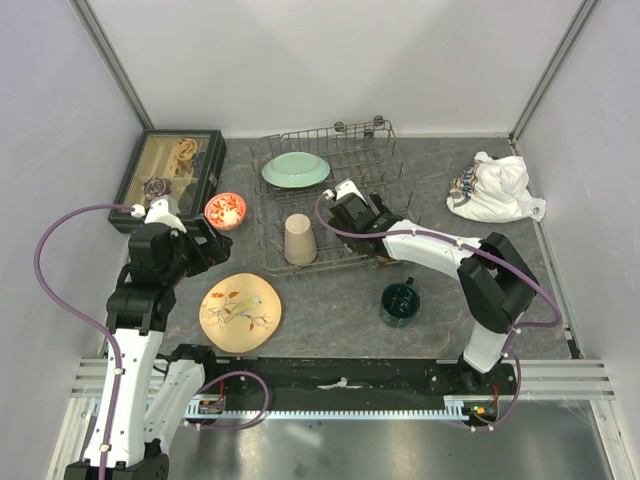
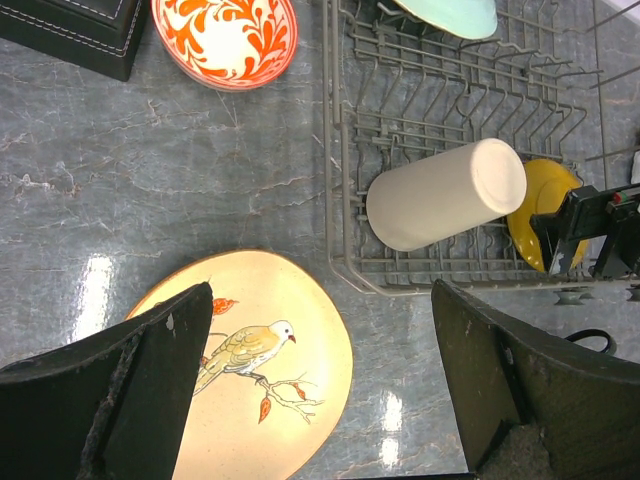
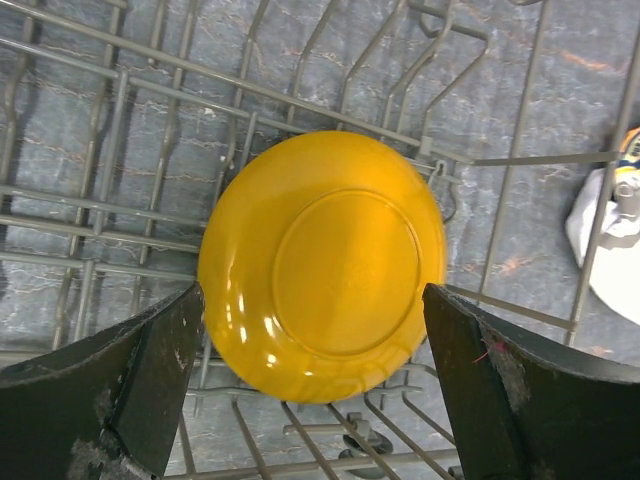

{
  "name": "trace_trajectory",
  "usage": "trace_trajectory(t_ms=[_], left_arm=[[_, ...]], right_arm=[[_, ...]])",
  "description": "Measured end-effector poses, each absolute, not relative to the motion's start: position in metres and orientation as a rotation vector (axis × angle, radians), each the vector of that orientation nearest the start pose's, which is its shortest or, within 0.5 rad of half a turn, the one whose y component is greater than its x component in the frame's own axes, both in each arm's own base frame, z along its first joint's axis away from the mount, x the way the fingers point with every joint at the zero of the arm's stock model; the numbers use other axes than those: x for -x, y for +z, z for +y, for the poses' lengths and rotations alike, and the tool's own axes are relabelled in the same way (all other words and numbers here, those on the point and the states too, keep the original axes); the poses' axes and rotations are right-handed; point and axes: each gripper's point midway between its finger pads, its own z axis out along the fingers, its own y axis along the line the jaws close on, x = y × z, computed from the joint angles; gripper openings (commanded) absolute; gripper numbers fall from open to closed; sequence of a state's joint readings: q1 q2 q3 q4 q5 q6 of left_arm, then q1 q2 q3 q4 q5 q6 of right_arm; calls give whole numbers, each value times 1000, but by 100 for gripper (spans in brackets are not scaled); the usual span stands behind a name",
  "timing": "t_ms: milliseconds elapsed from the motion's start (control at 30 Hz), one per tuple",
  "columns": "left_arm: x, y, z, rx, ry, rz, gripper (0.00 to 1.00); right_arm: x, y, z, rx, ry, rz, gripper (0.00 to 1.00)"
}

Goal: Load the mixed dishes into the dish rack

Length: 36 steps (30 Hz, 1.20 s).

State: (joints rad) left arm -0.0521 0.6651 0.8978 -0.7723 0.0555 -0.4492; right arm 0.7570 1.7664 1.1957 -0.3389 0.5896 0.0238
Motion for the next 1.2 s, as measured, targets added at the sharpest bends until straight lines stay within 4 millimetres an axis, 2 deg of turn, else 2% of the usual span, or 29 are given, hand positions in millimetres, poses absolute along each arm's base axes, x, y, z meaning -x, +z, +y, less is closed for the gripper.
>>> trace_trajectory(t_ms=[233, 333, 433, 567, 633, 700, 800, 933, 1033, 1100, 1200], left_arm=[[-229, 229, -40, 388, -355, 2101, 97], [-230, 227, -40, 391, -352, 2113, 97], [-231, 222, -40, 395, -348, 2132, 97], [-233, 218, -40, 399, -345, 2149, 96], [-233, 216, -40, 400, -345, 2153, 96], [-233, 215, -40, 401, -345, 2157, 96], [-233, 214, -40, 402, -345, 2160, 96], [-233, 213, -40, 402, -345, 2160, 96], [-233, 213, -40, 402, -345, 2160, 96], [-233, 214, -40, 402, -345, 2159, 96], [-233, 214, -40, 402, -345, 2160, 96]], right_arm=[[-366, 88, 216, 576, -281, 2258, 98], [-365, 95, 220, 542, -219, 2260, 98], [-362, 124, 226, 474, -107, 2225, 98], [-351, 185, 238, 350, 121, 2124, 98], [-339, 210, 245, 297, 256, 2072, 98], [-322, 220, 252, 262, 362, 2050, 98], [-289, 212, 273, 232, 504, 2065, 98], [-221, 175, 317, 286, 642, 2143, 98], [-174, 157, 352, 308, 718, 2176, 98], [-157, 151, 370, 266, 767, 2181, 98], [-145, 135, 386, 155, 831, 2182, 98]])
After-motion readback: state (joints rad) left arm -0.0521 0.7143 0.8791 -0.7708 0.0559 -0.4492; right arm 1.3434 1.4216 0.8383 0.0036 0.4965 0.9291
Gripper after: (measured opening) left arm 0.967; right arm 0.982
